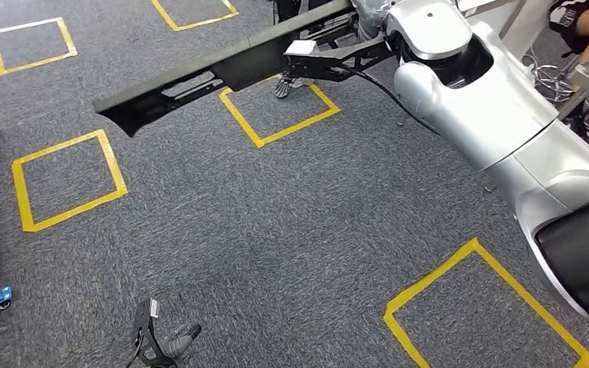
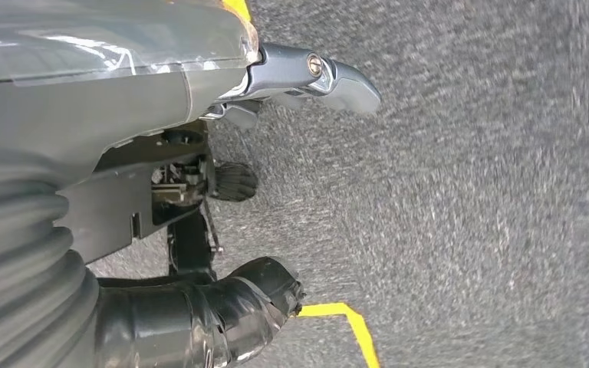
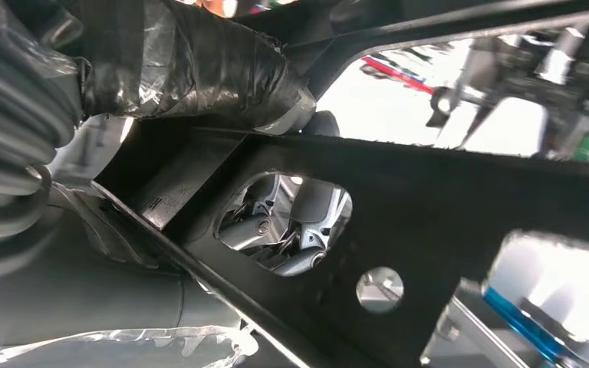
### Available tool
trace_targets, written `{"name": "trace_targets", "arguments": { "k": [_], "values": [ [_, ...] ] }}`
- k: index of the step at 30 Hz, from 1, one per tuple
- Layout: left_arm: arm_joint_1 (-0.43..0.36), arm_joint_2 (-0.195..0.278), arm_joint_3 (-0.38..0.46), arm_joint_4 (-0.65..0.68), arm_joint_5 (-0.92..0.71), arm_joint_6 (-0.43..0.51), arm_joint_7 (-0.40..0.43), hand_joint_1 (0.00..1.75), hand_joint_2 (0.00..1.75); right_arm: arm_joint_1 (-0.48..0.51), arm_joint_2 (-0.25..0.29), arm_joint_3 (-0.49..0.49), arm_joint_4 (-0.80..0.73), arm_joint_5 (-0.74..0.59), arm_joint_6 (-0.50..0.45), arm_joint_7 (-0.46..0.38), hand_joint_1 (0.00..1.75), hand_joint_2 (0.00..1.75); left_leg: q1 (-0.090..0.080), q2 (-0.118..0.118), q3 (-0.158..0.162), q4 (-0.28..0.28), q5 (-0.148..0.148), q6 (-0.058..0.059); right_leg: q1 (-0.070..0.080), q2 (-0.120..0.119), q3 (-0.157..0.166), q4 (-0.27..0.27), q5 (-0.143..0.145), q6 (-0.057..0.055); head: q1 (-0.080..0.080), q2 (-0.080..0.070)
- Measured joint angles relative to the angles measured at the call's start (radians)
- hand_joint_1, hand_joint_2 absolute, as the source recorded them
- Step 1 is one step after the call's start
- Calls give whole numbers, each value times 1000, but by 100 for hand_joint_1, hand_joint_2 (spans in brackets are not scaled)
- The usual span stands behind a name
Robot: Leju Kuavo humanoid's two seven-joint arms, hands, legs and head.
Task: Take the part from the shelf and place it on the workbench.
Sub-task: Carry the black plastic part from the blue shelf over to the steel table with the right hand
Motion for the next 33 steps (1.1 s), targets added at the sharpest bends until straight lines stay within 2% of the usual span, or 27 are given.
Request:
{"name": "trace_targets", "arguments": {
  "k": [2,3,4,5,6,7,9,10,12,13,14,15,16,17,19,21,22,23,24,25,26,27,28,29,30,31,33],
  "values": [
    [-1,0,0,0,0,0,0,0,175,-6,0,3,2,0,0,0,175,175,-2,22,14,-3,-11,-7,15,-39,69,-131,47,-9,0,0],
    [-1,-1,0,0,0,0,0,0,175,-9,1,5,2,0,0,0,175,175,-4,33,18,-5,-14,-10,24,-54,89,-168,52,-14,0,0],
    [-1,-1,0,0,0,0,0,0,175,-12,1,6,3,0,0,0,175,175,-5,44,22,-9,-17,-14,32,-59,96,-182,47,-18,-1,0],
    [-2,-2,0,0,0,0,0,0,175,-14,1,7,4,0,0,0,175,175,-6,56,27,-13,-18,-19,37,-49,99,-191,47,-23,-1,0],
    [-3,-3,0,0,0,0,0,0,175,-16,0,8,4,0,0,1,175,175,-4,62,32,-17,-22,-24,35,-36,105,-198,48,-28,-2,0],
    [-4,-4,0,-1,0,0,0,0,175,-19,-1,8,5,0,0,2,175,175,-2,50,34,-13,-29,-27,32,-24,111,-208,50,-34,-1,0],
    [-6,-4,-1,-1,0,0,-2,0,175,-29,0,8,6,3,-1,4,175,175,1,-2,8,49,-66,-31,25,-3,125,-223,53,-45,-2,0],
    [-5,-4,-1,-1,0,0,-3,0,175,-34,3,9,6,7,-1,6,175,175,1,-31,-22,110,-93,-31,25,8,128,-224,52,-49,-2,0],
    [-1,-3,-2,-1,-1,1,-4,0,175,-37,5,14,5,23,-7,15,175,175,-1,-54,-98,238,-130,-33,25,39,130,-222,49,-54,-2,0],
    [1,-3,-2,-1,-1,2,-5,0,175,-37,6,17,3,35,-14,22,175,175,-1,-57,-122,265,-123,-33,25,57,132,-220,47,-55,-2,0],
    [1,-2,-2,-1,-2,3,-6,0,175,-37,5,19,0,48,-23,27,175,175,-1,-60,-129,253,-95,-33,24,75,134,-217,45,-54,-2,0],
    [0,-1,-2,-1,-4,3,-6,0,175,-39,4,22,-5,63,-34,32,175,175,0,-65,-116,205,-52,-31,24,92,136,-214,42,-52,-2,0],
    [0,0,-2,-1,-6,4,-5,0,175,-40,1,25,-11,78,-47,37,175,175,1,-84,-94,136,-8,-29,22,107,138,-211,38,-49,-2,0],
    [0,1,-3,-1,-8,5,-4,0,175,-43,-2,28,-16,93,-60,39,175,175,3,-108,-68,72,22,-28,21,122,137,-205,34,-45,-2,0],
    [0,2,-5,-1,-11,7,0,0,175,-49,-12,34,-28,120,-83,43,175,175,4,-142,-38,2,39,-23,16,149,128,-198,32,-34,-2,0],
    [-2,2,-6,0,-14,8,2,0,175,-54,-28,37,-37,137,-94,44,175,175,2,-128,-30,-10,36,-15,10,175,121,-201,36,-20,-3,0],
    [-4,2,-6,-1,-16,8,3,0,175,-56,-39,37,-41,140,-96,45,175,175,2,-114,-26,-17,38,-9,11,172,119,-200,35,-14,-2,0],
    [-5,1,-6,-1,-17,8,3,0,175,-59,-47,38,-43,142,-97,45,175,175,2,-101,-20,-25,41,-2,12,149,111,-185,26,-8,0,0],
    [-6,1,-7,-1,-19,8,3,0,175,-63,-53,39,-46,144,-98,45,175,175,3,-87,-15,-32,43,4,14,114,94,-151,7,-4,2,0],
    [-6,1,-7,-1,-19,8,3,0,175,-65,-58,41,-49,147,-103,45,175,175,1,-73,-11,-35,43,8,14,71,66,-96,-20,0,4,0],
    [-5,2,-8,-1,-19,8,3,0,175,-66,-60,43,-52,151,-111,47,175,175,-1,-59,-9,-37,41,11,11,40,31,-31,-47,4,6,0],
    [-4,3,-8,-1,-19,9,3,0,175,-63,-63,45,-57,156,-124,50,175,175,-3,-44,-8,-37,39,12,8,24,-2,28,-66,8,6,0],
    [-3,3,-9,-1,-20,10,3,0,175,-59,-68,46,-62,161,-139,55,175,175,-4,-29,-6,-37,35,12,4,17,-23,61,-70,10,6,0],
    [-4,4,-10,-1,-20,10,3,0,175,-55,-74,47,-68,166,-156,60,175,175,-5,-15,-2,-36,31,12,0,14,-24,56,-54,12,6,0],
    [-4,4,-12,-1,-20,10,4,0,175,-52,-81,47,-74,171,-174,66,175,175,-5,-2,3,-36,26,10,-1,8,-3,11,-22,12,6,0],
    [-4,4,-14,-1,-21,10,4,0,175,-51,-89,46,-81,178,-191,70,175,175,-5,9,10,-37,21,8,-1,-9,32,-61,16,10,6,0],
    [-5,4,-17,-1,-22,10,6,0,175,-49,-100,43,-96,195,-226,76,175,175,-9,30,22,-37,10,-2,13,-53,98,-182,57,4,6,0]
  ]
}}
